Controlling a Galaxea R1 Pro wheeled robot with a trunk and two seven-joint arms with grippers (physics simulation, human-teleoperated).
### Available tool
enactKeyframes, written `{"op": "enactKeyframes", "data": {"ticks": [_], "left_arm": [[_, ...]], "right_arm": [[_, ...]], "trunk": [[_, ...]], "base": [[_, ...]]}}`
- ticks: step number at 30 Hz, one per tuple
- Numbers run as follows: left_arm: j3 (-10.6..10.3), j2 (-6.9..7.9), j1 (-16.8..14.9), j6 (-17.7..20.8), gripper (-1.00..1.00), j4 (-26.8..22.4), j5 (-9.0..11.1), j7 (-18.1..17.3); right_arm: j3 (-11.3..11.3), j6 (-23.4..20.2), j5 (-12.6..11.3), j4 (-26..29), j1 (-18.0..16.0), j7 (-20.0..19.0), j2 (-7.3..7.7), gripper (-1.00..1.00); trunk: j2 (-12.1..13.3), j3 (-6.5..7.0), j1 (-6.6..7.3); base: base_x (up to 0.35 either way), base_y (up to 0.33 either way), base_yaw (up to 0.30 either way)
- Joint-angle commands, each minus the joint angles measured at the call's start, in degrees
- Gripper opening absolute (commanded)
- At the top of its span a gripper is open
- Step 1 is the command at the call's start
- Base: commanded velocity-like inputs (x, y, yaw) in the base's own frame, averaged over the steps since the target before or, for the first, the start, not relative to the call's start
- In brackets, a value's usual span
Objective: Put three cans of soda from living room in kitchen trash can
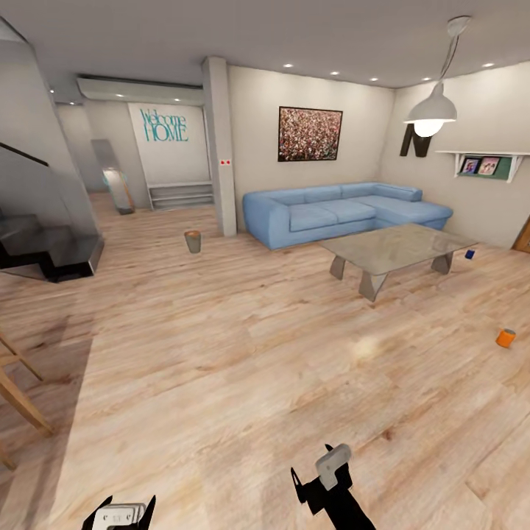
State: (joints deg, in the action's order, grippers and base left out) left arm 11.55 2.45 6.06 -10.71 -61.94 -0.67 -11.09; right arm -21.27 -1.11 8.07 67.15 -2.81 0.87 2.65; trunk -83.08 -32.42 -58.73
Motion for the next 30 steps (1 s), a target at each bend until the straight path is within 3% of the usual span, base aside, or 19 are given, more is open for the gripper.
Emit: {"op": "enactKeyframes", "data": {"ticks": [1, 30], "left_arm": [[-0.01, 0.00, 0.00, 0.00, 1.00, 0.01, -0.01, 0.00], [0.00, 0.01, 0.00, 0.07, 1.00, 0.06, -0.11, 0.01]], "right_arm": [[0.00, 0.01, 0.02, 0.00, 0.00, 0.00, 0.01, 1.00], [-0.06, -0.04, -0.07, 0.00, 0.00, -0.02, -0.18, 1.00]], "trunk": [[0.00, 0.00, 0.00], [0.00, 0.00, 0.00]], "base": [[0.324, 0.000, 0.000], [0.324, 0.000, 0.000]]}}
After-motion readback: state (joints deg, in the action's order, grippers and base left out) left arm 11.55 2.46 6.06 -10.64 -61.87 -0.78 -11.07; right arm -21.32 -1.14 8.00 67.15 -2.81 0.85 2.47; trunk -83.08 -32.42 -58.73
